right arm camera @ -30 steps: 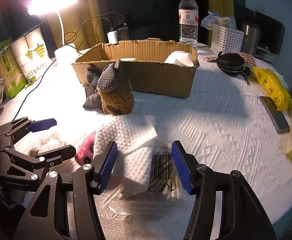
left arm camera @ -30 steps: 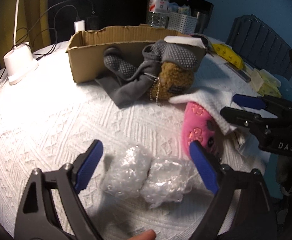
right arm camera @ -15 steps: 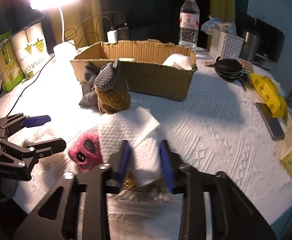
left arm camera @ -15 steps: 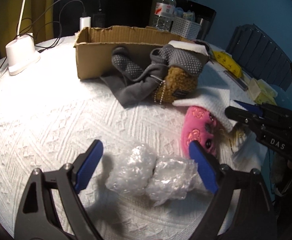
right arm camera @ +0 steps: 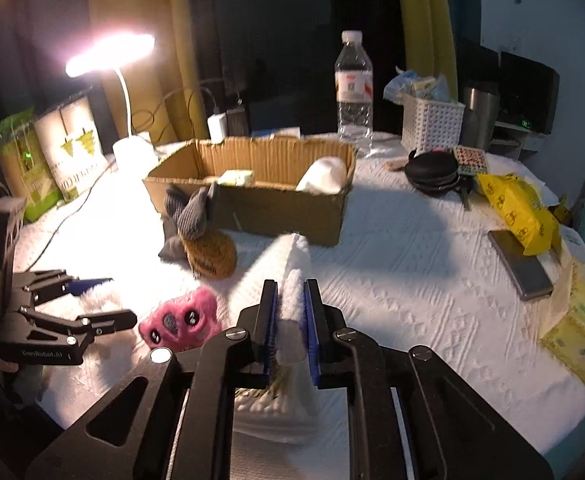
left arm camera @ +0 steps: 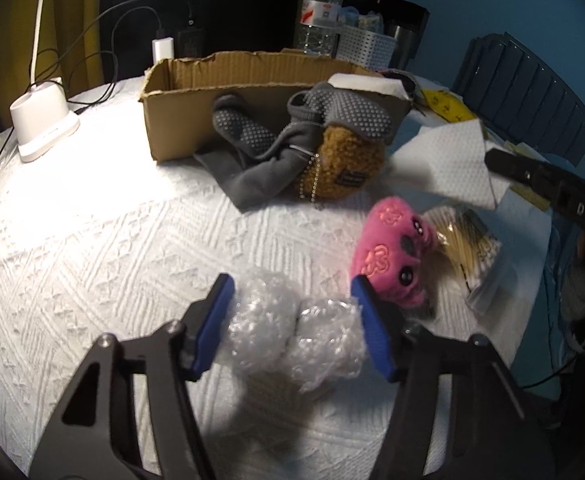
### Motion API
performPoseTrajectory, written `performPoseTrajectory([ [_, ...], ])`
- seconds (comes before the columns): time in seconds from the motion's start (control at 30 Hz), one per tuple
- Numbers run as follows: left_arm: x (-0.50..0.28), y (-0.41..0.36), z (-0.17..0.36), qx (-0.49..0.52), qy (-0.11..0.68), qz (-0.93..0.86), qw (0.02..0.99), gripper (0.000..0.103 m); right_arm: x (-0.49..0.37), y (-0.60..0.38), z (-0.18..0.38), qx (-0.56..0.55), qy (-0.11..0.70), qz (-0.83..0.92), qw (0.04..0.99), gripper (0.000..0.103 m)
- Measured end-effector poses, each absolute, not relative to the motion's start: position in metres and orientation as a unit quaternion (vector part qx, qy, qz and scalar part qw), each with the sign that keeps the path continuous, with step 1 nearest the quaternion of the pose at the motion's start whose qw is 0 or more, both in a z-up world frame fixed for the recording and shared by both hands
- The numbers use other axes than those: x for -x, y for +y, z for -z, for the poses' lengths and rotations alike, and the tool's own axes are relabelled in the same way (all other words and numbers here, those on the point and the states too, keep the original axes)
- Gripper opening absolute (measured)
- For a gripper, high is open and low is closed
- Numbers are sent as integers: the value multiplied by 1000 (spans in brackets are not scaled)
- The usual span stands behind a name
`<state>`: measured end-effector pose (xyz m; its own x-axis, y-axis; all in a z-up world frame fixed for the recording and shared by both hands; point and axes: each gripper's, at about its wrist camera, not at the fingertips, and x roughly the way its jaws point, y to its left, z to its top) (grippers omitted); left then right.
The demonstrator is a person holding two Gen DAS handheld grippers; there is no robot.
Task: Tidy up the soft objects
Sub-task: 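Lift the paper towel with the right gripper while the left grasps the bubble-wrap bundles, then place the paper towel and bubble-wrap bundles into the box and open both grippers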
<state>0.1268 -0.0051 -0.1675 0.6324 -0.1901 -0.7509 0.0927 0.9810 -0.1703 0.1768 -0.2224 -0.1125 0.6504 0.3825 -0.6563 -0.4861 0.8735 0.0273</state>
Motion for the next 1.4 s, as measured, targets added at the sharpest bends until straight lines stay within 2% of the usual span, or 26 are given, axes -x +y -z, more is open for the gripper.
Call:
performPoseTrajectory([
  [0.17,-126,-6,163,53,423,76,901,54,-181,-233,102,64,325,-248,910,9],
  [0.37,-125,-9,155,53,423,75,902,51,-181,-241,89,49,302,-256,917,9],
  [0.8,-133,-1,116,48,383,63,920,50,-185,-245,62,38,266,-264,926,9],
  [1.4,-186,28,72,35,322,55,945,50,-214,-223,41,42,241,-278,929,9],
])
